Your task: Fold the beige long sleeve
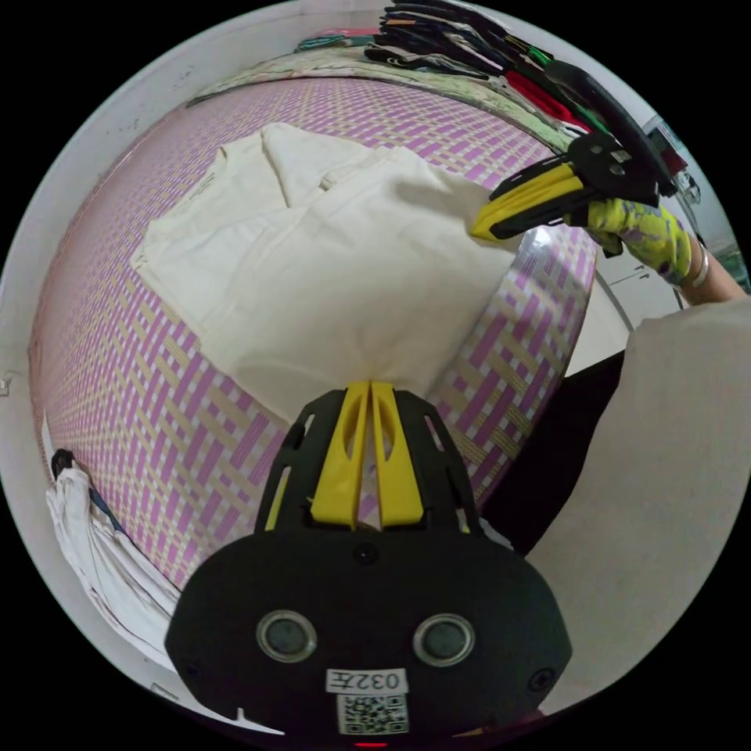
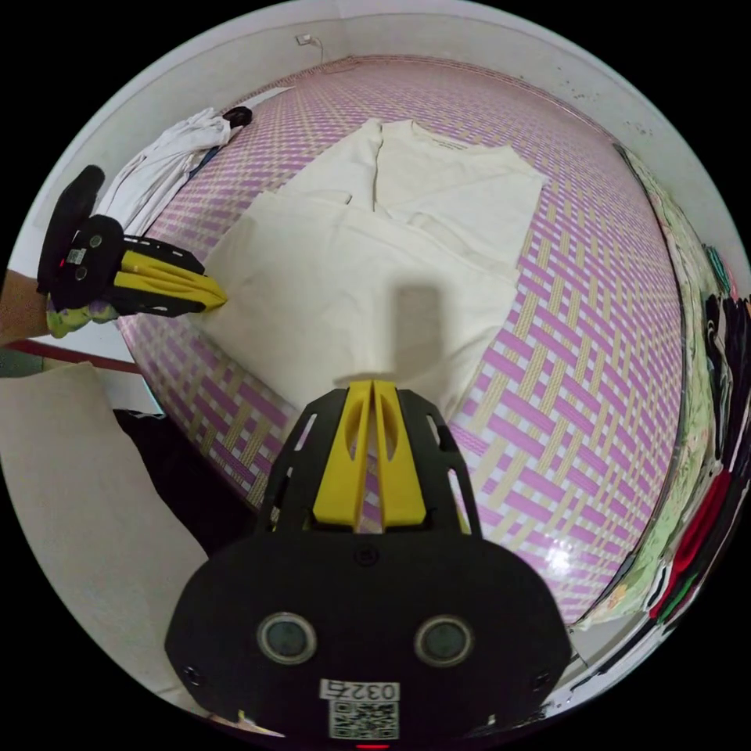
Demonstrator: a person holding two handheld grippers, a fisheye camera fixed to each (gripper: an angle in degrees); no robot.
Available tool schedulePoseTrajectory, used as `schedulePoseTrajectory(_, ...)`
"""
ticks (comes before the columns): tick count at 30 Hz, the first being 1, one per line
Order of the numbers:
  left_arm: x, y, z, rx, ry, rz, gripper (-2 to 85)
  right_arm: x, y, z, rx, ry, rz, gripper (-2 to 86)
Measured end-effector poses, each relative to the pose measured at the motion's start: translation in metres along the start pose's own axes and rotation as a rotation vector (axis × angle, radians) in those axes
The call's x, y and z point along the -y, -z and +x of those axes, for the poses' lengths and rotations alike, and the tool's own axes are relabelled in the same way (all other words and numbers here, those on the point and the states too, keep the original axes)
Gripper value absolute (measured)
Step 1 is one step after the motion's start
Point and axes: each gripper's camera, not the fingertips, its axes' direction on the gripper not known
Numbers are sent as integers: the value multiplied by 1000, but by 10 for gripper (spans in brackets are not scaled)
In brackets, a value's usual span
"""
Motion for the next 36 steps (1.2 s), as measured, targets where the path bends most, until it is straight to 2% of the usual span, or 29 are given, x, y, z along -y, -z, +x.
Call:
schedulePoseTrajectory(8, -16, -2, -3, -13, 150, 48, -9, -13, 2, 15, 33, -64, 22, -10)
schedulePoseTrajectory(13, -40, -6, -24, -117, 318, 122, -10, -25, 2, 38, 110, -95, 39, -10)
schedulePoseTrajectory(16, -71, -1, -39, -201, 428, 233, -9, -51, 13, 58, 184, -92, 136, -9)
schedulePoseTrajectory(18, -114, 10, -50, -244, 524, 362, -9, -93, 33, 86, 236, -142, 279, -8)
schedulePoseTrajectory(21, -165, 3, -57, -308, 592, 423, -6, -149, 38, 127, 335, -184, 363, -1)
schedulePoseTrajectory(24, -196, -9, -56, -307, 636, 426, 13, -174, 26, 149, 374, -148, 304, 39)
schedulePoseTrajectory(29, -204, -12, -52, -278, 614, 441, 46, -174, 17, 155, 382, -54, 271, 59)
schedulePoseTrajectory(36, -199, -27, -57, -272, 560, 385, 63, -161, 15, 188, 471, -134, 330, 58)
